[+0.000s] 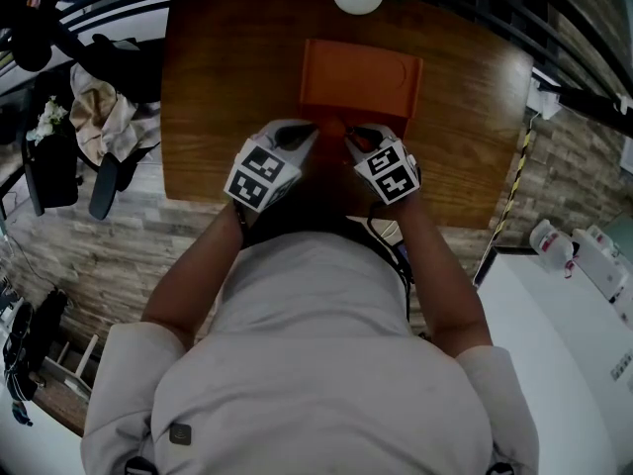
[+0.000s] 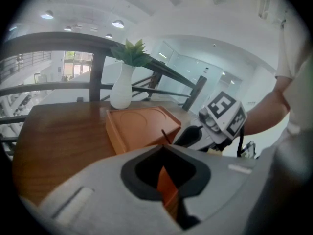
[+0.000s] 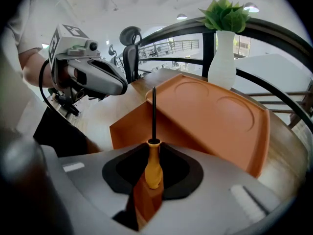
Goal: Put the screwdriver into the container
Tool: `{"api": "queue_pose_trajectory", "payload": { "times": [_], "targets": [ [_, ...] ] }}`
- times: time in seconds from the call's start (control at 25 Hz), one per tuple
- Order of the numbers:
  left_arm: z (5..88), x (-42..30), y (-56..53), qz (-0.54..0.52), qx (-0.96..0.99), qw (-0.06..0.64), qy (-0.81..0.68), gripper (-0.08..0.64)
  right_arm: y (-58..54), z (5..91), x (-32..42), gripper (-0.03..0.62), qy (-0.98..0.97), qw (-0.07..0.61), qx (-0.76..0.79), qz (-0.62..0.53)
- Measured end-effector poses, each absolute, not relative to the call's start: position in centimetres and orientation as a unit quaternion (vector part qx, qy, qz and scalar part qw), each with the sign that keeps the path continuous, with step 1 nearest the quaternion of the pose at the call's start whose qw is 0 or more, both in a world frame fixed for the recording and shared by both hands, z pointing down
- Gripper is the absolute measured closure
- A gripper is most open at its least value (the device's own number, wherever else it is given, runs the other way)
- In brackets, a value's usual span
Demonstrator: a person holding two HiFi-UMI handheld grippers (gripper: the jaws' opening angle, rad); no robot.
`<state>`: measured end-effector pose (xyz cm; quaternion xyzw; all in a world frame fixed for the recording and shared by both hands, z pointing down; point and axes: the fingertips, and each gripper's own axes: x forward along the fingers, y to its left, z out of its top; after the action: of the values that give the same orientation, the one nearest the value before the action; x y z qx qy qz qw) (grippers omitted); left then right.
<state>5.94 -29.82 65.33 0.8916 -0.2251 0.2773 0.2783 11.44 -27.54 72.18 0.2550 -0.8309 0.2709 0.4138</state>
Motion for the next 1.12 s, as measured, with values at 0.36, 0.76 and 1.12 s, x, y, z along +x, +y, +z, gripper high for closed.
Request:
{"api": "queue_pose_trajectory", "payload": {
  "times": [0.36,0.76,1.12],
  "targets": [
    [66.1,5.5,-30.2,0.285,0.887,0.286,-0.224,0.555,-27.2,74.0,11.1,0.509,-0.821,0.437,0.236,0.281],
    [66.9,5.5,-30.2,0.292,0.883,0.293,-0.221,0.555,-27.0,75.4,10.7,0.509,-0.817,0.452,0.223,0.278],
    [67.5,5.6,-30.7,0.291,0.884,0.294,-0.220,0.555,-27.4,76.5,10.8,0.506,-0.811,0.462,0.220,0.282]
  ]
}}
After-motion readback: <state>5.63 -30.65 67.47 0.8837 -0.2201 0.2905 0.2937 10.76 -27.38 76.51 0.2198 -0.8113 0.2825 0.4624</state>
